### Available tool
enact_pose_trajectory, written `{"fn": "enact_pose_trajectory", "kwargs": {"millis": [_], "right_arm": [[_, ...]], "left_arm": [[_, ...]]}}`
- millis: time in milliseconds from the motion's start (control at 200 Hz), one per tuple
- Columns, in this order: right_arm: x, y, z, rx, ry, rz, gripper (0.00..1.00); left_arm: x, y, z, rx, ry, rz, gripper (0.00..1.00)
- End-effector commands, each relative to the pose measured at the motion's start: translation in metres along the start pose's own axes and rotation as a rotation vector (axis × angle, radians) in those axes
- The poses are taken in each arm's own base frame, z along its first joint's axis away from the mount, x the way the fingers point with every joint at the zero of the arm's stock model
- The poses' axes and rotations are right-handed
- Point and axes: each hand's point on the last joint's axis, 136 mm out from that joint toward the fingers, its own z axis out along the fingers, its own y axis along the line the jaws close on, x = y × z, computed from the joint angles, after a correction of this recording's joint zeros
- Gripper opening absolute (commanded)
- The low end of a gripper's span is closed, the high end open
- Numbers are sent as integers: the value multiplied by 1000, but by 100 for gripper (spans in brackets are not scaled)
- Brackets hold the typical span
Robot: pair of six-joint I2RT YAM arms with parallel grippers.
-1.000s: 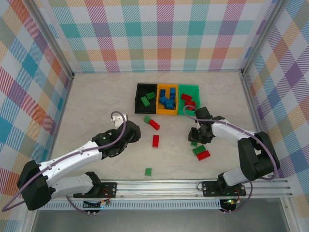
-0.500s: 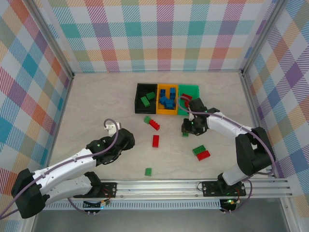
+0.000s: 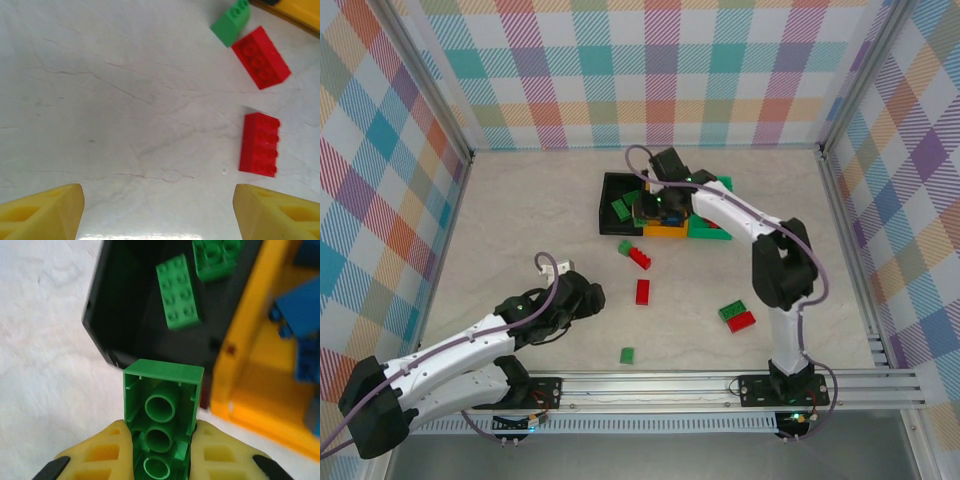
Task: Sort the legos into containers by color
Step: Place the lego in the container, then pick up the lego from the center of the table.
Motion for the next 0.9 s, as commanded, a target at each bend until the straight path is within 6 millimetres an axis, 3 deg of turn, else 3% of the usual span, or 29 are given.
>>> {"fn": "enact_pose_trajectory", "kwargs": {"millis": [0,140,185,235,350,505,645,780,895], "right_arm": [[-13,12,13,-15,27,-37,23],[-40,13,31,15,6,-64,28],[-48,16,33,14,-9,-76,33],[-51,19,34,5,-4,-81,44],[-46,33,22,-28,0,-99,48],[-16,42,2,-32,2,-152,50],[24,32,-9,-23,36,-167,50],[68,20,-7,-18,84,-205,50],[98,5,8,39,144,-261,50]], "left_arm": [[5,-18,0,104,27,-8,78],[10,-23,1,121,56,-4,78],[12,-25,2,126,61,1,78],[13,-25,2,124,69,3,78],[16,-26,2,122,79,8,79],[14,-22,4,94,70,6,79],[14,-25,9,88,72,12,79],[14,-29,16,76,82,29,79],[16,-37,23,86,97,29,79]]}}
